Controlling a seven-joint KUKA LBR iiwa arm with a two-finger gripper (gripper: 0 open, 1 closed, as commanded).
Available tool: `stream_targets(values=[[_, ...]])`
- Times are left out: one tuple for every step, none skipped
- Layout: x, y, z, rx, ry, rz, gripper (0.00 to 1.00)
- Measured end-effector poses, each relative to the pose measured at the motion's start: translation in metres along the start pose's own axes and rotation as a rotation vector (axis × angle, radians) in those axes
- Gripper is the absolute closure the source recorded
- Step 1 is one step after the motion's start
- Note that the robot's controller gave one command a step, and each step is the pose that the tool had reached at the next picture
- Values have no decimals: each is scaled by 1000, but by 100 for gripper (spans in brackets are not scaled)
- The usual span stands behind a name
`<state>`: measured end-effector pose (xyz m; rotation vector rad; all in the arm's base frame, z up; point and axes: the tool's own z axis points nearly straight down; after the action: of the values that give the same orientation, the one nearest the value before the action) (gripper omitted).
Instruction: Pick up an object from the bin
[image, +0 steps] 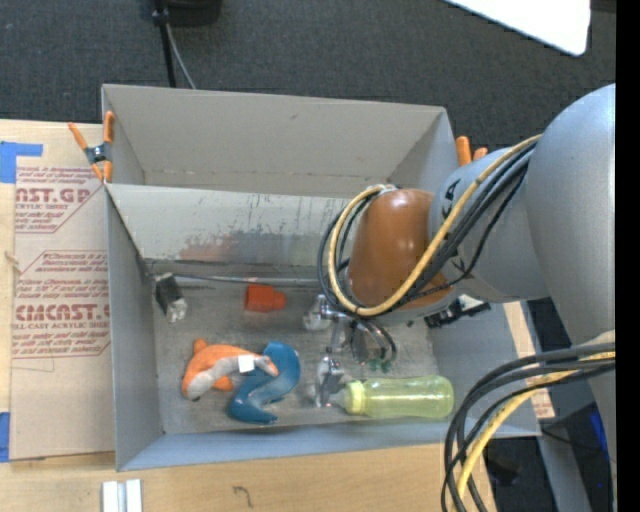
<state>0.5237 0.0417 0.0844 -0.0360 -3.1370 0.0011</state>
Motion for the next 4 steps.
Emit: stream_targets(values=[[14,16,5,1,-5,-46,0],[15,65,-22,0,2,-39,0],[27,97,1,5,9,-282,100],[27,97,1,5,9,-282,100]])
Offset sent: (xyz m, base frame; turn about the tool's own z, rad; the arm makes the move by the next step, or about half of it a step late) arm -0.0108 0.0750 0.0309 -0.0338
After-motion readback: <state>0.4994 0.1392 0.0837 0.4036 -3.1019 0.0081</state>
